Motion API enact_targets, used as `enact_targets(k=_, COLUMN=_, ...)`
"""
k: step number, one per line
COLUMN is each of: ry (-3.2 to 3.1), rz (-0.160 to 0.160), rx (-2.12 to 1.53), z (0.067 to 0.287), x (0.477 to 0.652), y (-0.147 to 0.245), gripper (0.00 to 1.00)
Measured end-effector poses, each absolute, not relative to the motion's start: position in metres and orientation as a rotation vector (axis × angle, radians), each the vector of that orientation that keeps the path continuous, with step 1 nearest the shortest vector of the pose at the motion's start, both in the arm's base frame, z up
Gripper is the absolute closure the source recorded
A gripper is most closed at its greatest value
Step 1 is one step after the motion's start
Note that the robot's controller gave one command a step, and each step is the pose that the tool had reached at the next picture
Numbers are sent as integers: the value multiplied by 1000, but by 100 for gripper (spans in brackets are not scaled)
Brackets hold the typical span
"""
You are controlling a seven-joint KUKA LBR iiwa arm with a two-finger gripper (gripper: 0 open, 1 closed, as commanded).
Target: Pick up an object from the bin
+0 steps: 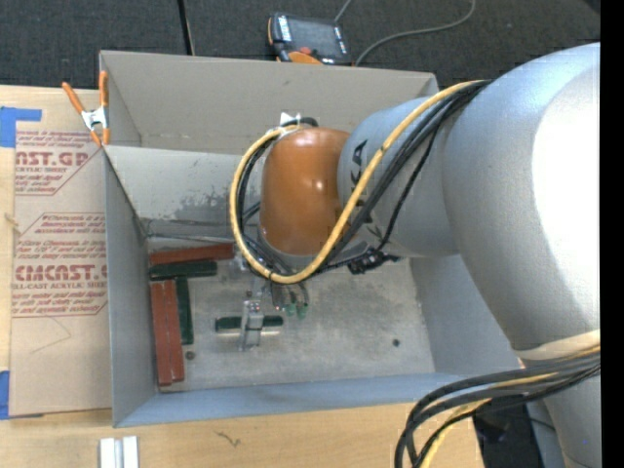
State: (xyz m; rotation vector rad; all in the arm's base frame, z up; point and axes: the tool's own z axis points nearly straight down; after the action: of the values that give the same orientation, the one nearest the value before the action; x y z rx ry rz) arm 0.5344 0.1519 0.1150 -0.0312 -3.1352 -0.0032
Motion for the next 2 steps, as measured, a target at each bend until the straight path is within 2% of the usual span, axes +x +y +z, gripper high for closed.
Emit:
enact_targets(k=1, ry=-3120, rz=1, rx=-332, z=68, x=526, y=134, gripper=0)
enact_targets(k=2, ry=-3123, rz=-2, rx=-332, z=70, x=527, y=134, gripper=100)
